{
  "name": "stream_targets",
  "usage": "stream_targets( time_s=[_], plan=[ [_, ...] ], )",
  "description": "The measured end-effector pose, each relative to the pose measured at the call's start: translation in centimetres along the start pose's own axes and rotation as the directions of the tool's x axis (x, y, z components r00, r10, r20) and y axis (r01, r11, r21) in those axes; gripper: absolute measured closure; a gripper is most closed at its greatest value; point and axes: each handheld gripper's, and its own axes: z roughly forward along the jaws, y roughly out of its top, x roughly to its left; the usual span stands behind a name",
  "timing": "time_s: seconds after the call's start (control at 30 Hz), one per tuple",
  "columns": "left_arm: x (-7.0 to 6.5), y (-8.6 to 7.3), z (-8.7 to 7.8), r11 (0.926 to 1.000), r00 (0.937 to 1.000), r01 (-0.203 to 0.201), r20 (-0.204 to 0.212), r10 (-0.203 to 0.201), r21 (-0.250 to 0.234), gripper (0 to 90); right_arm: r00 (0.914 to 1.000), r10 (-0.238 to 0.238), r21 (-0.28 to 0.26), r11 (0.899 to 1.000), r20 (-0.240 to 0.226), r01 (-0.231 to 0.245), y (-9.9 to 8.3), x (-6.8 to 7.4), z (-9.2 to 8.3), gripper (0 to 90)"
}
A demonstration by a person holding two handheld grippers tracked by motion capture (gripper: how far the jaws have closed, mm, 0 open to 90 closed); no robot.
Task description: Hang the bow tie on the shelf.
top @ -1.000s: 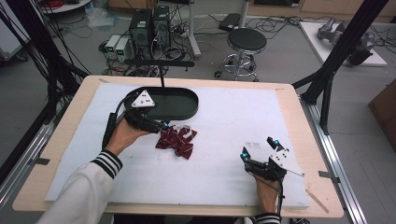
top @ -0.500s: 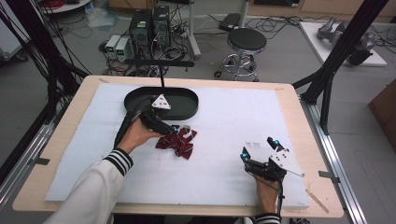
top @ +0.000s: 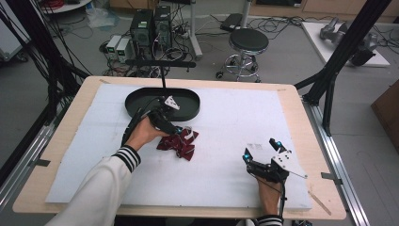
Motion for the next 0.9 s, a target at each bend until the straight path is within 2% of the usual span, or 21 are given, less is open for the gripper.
stream_targets(
  time_s=[0.1, 0.13, 0.23, 0.37, 0.43, 0.63, 0.9],
  plan=[
    [0.0, 0.1, 0.5, 0.9992, 0.9999, 0.015, -0.005, -0.015, 0.038, 39.6, 1.0000, 0.003, 0.001, 1.000, -0.002, -0.003, 0.0, 0.0, 0.0, 0.8],
    [0.0, 0.1, 0.5, 0.9992, 0.9999, 0.015, -0.005, -0.015, 0.038, 40.3, 1.0000, 0.004, 0.000, 1.000, -0.002, -0.004, 0.0, 0.0, 0.0, 0.8],
    [0.0, 0.1, 1.1, 0.9964, 0.9995, 0.030, -0.013, -0.029, 0.080, 40.6, 1.0000, 0.002, -0.004, 1.000, -0.002, -0.002, 0.0, -0.1, 0.0, 0.8],
    [0.1, 0.2, 1.4, 0.9938, 0.9990, 0.044, -0.010, -0.043, 0.102, 42.4, 1.0000, -0.001, -0.006, 1.000, -0.003, 0.001, 0.0, -0.1, 0.0, 0.8],
    [0.2, 0.2, 1.7, 0.9913, 0.9977, 0.068, -0.011, -0.067, 0.113, 45.4, 1.0000, 0.004, -0.006, 1.000, -0.001, -0.004, 0.0, -0.1, -0.1, 0.8],
    [0.3, 0.1, 2.0, 0.9865, 0.9960, 0.089, -0.007, -0.089, 0.138, 49.5, 0.9999, 0.010, -0.006, 1.000, -0.002, -0.010, 0.0, -0.1, -0.1, 0.8],
    [0.3, 0.2, 2.4, 0.9825, 0.9956, 0.093, -0.001, -0.094, 0.162, 57.4, 0.9999, 0.010, -0.009, 1.000, 0.002, -0.010, 0.0, -0.2, -0.1, 0.8]
  ],
)
